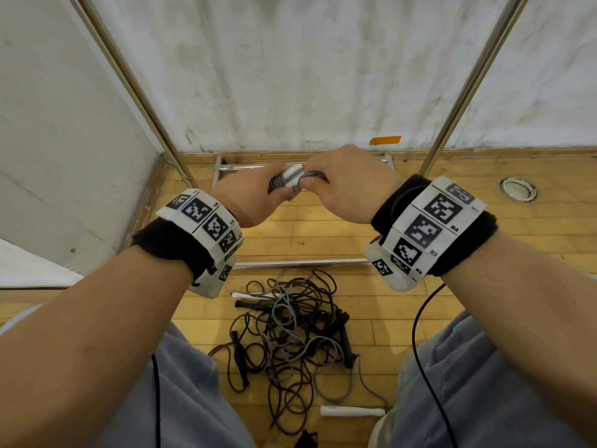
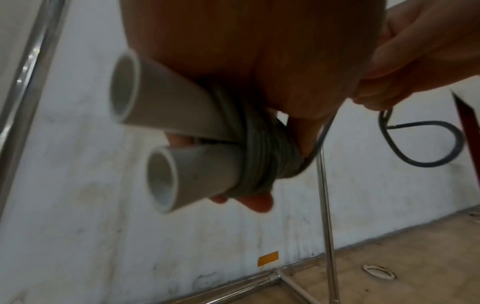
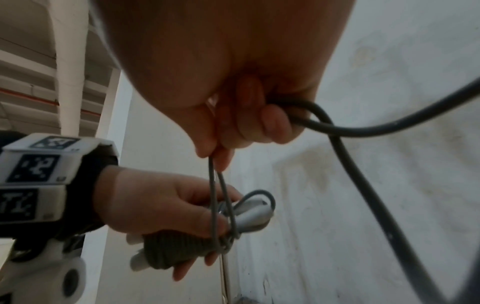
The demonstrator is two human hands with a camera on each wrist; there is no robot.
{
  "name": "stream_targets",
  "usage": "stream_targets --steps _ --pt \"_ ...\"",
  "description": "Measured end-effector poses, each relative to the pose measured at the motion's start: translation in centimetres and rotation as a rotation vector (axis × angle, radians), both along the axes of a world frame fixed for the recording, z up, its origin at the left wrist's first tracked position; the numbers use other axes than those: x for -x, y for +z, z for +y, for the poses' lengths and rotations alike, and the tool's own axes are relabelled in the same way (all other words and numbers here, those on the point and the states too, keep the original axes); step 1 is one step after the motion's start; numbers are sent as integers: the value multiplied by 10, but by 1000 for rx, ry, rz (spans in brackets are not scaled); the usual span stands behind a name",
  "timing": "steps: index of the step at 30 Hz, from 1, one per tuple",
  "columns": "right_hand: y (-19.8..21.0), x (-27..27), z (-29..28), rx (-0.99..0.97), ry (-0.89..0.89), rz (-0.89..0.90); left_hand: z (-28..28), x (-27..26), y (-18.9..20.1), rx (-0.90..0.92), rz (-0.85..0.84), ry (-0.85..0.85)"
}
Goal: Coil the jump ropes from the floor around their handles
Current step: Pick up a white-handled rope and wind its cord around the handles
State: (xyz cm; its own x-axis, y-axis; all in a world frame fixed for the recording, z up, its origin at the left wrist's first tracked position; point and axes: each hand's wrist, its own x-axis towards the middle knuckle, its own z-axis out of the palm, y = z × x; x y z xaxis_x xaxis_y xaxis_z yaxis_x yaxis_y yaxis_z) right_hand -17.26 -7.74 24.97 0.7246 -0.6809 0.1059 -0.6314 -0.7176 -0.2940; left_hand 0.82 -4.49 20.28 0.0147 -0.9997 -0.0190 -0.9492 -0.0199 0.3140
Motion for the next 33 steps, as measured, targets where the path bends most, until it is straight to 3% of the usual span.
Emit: stream_targets --steps 5,17,26,33 --pt "0 5 -9 24 -75 -123 12 17 12 -26 138 -187" --pt "-4 5 -17 -109 -114 -197 23 32 21 43 62 -218" --pt "-12 8 -26 -342 -197 -431 27 28 26 163 140 -175" --pt "-17 0 -24 -610 -266 -613 30 26 42 260 593 -67"
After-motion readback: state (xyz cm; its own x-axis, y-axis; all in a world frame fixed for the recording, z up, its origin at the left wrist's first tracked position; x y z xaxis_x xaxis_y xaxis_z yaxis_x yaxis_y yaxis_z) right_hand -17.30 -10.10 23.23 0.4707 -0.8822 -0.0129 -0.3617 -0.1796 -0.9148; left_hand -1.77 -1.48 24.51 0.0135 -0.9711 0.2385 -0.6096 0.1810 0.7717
